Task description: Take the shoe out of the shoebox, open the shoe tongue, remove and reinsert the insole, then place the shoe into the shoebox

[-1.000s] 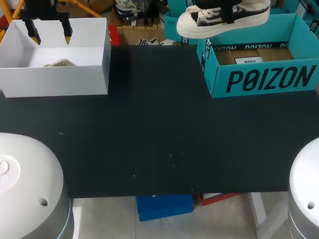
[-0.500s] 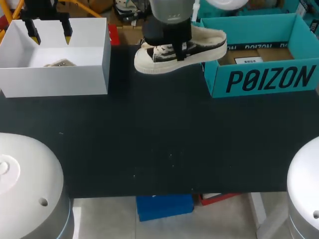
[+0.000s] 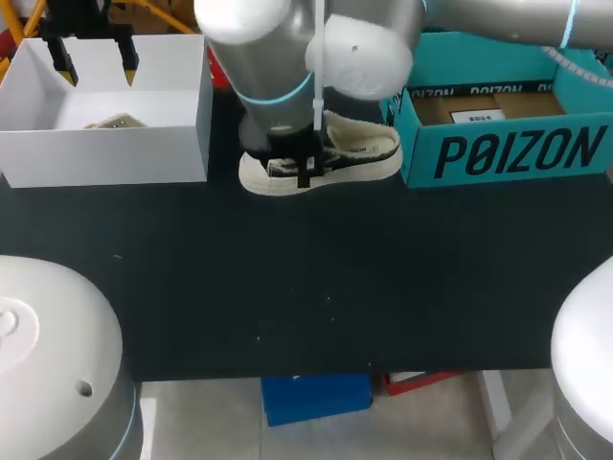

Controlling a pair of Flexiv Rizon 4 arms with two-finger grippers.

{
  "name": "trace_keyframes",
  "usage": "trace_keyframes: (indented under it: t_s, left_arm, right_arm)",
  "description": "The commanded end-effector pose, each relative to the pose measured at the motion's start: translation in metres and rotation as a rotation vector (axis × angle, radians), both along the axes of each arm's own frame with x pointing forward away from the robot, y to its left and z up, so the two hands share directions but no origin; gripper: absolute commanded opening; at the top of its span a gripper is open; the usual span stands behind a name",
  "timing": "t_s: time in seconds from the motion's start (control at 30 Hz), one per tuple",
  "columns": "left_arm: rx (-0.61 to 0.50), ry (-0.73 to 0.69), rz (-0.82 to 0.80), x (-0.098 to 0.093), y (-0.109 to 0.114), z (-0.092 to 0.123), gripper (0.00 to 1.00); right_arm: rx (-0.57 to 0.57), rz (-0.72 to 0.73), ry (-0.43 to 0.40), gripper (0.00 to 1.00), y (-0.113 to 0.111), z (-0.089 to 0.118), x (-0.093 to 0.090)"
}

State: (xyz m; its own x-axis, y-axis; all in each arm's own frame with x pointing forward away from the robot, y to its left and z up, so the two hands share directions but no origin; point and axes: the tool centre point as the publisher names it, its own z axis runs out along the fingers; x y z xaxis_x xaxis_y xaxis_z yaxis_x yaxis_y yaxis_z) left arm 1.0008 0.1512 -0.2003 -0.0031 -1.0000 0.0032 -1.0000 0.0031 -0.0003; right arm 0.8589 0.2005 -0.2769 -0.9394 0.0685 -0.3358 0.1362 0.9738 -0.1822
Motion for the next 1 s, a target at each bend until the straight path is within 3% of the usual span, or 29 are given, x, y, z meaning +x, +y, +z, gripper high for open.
trace_keyframes:
  t_s: [0.03, 0.23, 0.53, 1.0]
  left_arm:
    - [0.002, 0.001, 0.002, 0.0, -0.001, 0.0, 1.0]
    - [0.002, 0.001, 0.002, 0.0, -0.001, 0.0, 1.0]
    - [0.002, 0.001, 0.002, 0.0, -0.001, 0.0, 1.0]
    - [0.002, 0.001, 0.002, 0.0, -0.001, 0.0, 1.0]
  right_arm:
    - [0.019, -0.002, -0.045, 0.0, -0.001, -0.043, -0.006]
    - [0.051, 0.015, -0.028, 0.0, -0.004, -0.074, -0.013]
    - [0.098, 0.041, -0.018, 0.0, -0.012, -0.099, -0.014]
    - [0.151, 0.1, 0.003, 0.0, -0.005, -0.118, -0.006]
